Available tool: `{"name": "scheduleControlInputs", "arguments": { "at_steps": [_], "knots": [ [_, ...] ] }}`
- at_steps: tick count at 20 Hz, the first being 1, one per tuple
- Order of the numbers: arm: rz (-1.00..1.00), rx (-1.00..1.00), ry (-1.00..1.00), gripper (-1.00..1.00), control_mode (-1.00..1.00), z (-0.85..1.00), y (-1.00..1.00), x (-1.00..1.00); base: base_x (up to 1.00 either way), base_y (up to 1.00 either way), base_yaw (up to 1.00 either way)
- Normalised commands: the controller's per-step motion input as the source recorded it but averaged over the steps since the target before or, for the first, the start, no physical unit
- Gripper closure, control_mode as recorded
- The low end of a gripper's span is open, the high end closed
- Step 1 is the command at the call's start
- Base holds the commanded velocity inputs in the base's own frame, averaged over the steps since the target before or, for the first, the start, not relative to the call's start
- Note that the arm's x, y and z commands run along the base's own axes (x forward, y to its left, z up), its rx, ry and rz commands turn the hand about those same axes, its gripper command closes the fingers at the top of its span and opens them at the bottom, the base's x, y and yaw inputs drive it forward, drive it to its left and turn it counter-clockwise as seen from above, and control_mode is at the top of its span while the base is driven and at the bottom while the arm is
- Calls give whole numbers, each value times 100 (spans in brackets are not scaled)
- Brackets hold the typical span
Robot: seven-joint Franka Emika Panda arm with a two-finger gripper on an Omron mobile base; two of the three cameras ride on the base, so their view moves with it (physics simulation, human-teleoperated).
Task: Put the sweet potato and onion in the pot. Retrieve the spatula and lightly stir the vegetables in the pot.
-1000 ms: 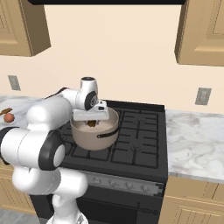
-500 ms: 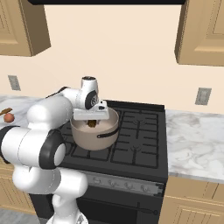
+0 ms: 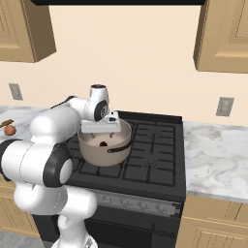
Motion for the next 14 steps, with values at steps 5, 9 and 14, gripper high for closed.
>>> {"name": "scheduleControlInputs", "arguments": {
  "at_steps": [5, 9, 14],
  "knots": [
    [1, 0, -7, -100, -100, 32, 33, -12, 0, 0, 0],
    [3, 0, -12, -100, -100, 35, 53, -22, 0, 0, 0],
    [4, 0, -15, -100, -100, 29, 59, -30, 0, 0, 0]
  ]
}}
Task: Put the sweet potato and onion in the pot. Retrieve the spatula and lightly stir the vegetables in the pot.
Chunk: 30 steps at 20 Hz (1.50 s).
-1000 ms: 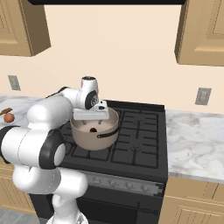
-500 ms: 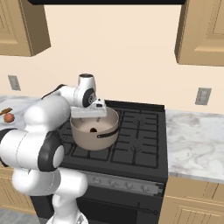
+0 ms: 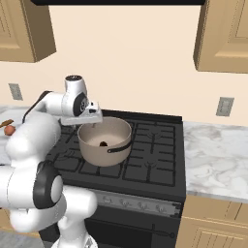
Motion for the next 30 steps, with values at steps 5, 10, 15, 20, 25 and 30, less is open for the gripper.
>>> {"name": "scheduleControlInputs", "arguments": {
  "at_steps": [5, 10, 15, 20, 25, 30],
  "knots": [
    [7, 0, -13, -100, -100, 9, 72, -28, 0, 0, 0],
    [9, 0, -11, -100, -100, 0, 78, -21, 0, 0, 0],
    [11, 0, -7, -100, -100, 0, 85, -8, 0, 0, 0],
    [10, 0, -2, -100, -100, -2, 82, 0, 0, 0, 0],
    [9, 0, 0, -100, -100, -19, 71, 0, 0, 0, 0],
    [6, 0, 2, -100, -100, -27, 79, 0, 0, 0, 0]
  ]
}}
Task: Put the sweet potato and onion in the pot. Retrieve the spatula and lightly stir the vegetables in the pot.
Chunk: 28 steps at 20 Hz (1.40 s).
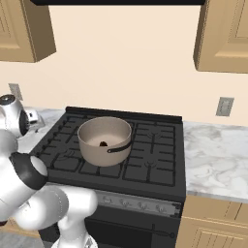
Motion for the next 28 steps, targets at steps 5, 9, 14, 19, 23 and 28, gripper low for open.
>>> {"name": "scheduleControlInputs", "arguments": {
  "at_steps": [5, 9, 14, 19, 23, 28],
  "knots": [
    [0, 0, 7, -100, -100, -32, 81, 10, 0, 0, 0],
    [0, 0, 1, -100, -100, -16, 57, 14, 0, 0, 0],
    [-1, 0, 0, -100, -100, -2, 47, 0, 0, 0, 0],
    [0, 0, 1, -100, -100, 0, 33, 0, 0, 0, 0],
    [0, 0, 1, -100, -100, 0, 5, 0, 0, 0, 0],
    [1, 0, 7, -100, -100, 0, 1, 1, 0, 0, 0]
  ]
}}
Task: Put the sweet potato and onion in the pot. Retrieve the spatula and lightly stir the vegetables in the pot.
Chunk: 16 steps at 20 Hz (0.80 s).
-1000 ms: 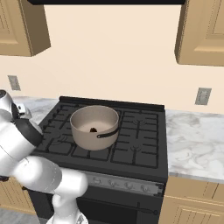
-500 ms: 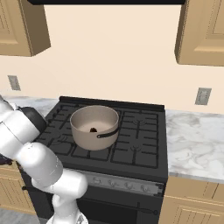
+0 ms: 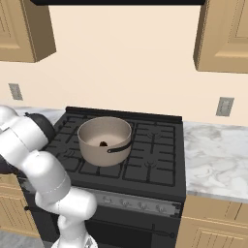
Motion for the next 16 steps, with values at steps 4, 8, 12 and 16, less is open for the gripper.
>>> {"name": "scheduleControlInputs", "arguments": {
  "at_steps": [4, 8, 12, 16],
  "knots": [
    [0, 0, 3, -100, -100, 0, 7, 11, 0, 0, 0],
    [0, 0, 0, -100, -100, -2, 7, 20, 0, 0, 0],
    [0, 0, 0, -100, -100, -8, 10, 22, 0, 0, 0],
    [0, 0, 0, -100, -100, -11, 13, 16, 0, 0, 0]
  ]
}}
